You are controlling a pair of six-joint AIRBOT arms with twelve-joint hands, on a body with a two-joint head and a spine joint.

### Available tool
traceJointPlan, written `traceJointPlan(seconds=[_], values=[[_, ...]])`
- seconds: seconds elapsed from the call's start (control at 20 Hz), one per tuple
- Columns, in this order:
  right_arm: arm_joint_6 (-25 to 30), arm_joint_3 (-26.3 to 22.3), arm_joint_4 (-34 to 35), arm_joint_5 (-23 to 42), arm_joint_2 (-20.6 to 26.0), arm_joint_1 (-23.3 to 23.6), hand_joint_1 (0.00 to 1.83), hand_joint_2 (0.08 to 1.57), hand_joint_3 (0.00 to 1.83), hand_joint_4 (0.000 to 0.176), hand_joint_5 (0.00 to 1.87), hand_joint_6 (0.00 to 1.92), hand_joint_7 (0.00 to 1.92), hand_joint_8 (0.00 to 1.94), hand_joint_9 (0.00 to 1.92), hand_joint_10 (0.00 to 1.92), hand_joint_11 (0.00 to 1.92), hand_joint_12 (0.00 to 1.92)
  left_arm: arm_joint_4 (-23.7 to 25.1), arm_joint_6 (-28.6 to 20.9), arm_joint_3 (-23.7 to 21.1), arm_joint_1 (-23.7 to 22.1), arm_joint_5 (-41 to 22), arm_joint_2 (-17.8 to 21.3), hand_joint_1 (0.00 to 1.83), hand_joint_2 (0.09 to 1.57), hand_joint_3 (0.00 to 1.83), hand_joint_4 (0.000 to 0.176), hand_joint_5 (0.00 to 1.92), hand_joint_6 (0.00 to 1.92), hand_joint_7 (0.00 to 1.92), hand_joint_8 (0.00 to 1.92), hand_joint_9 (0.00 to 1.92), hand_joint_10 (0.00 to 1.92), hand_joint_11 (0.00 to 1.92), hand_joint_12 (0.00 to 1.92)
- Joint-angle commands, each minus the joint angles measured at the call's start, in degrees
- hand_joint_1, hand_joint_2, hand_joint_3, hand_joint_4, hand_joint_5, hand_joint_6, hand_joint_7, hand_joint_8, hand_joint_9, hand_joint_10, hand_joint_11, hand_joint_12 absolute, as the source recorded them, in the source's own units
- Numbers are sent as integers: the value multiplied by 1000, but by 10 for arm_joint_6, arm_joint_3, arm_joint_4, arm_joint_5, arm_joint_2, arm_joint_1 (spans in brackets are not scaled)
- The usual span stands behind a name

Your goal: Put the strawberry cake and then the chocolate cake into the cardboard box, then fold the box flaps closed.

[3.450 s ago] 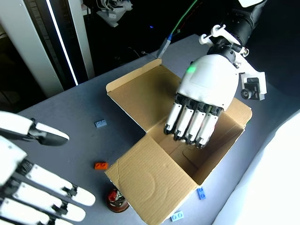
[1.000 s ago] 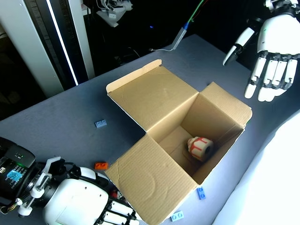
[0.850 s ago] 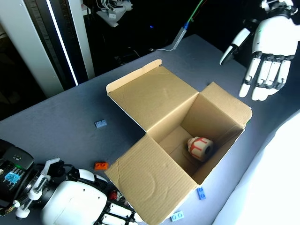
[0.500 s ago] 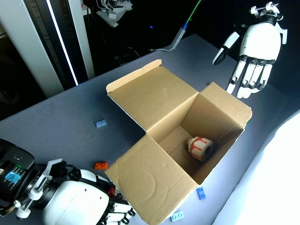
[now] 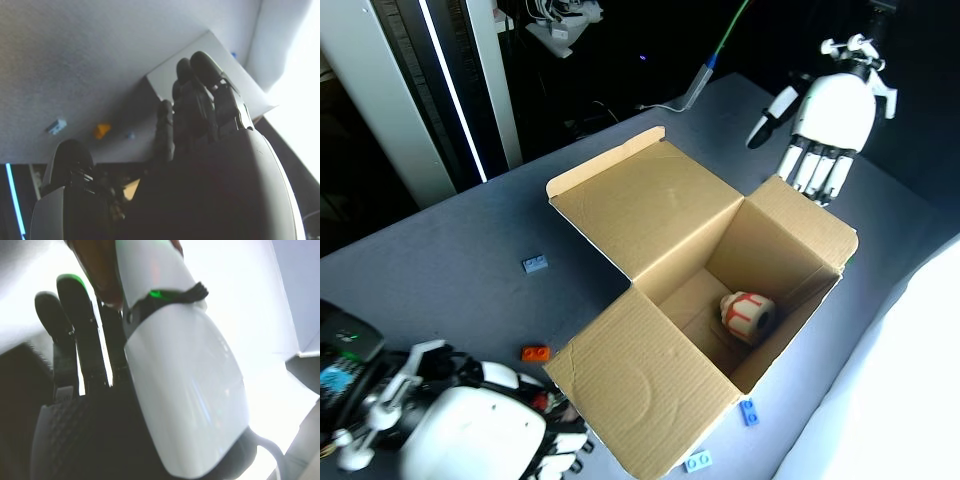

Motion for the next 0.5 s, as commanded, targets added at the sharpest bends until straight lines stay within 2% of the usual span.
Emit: traceJointPlan(seconds=[0.0,0.1,0.3,0.45], values=[[11,-1,8,63,16,9,1332,1212,1,0,886,1124,745,1327,643,1552,346,1675,-49,5,2,0,3,6,368,1093,0,93,151,3,226,2,374,8,0,1349],[16,-11,8,56,39,21,1328,1217,0,0,863,1155,745,1340,643,1543,336,1675,-67,5,3,7,-4,6,374,1091,0,99,152,2,225,3,380,10,0,1342],[15,-37,8,54,89,47,1333,1203,0,0,875,1151,772,1264,680,1518,372,1640,-81,4,-5,15,-5,7,401,1095,1,91,142,0,225,0,397,14,0,1351],[4,-38,7,47,108,107,1329,1207,0,0,836,1194,776,1266,694,1503,385,1644,-95,4,-5,29,-7,7,403,1090,0,95,149,3,249,6,402,13,0,1338]])
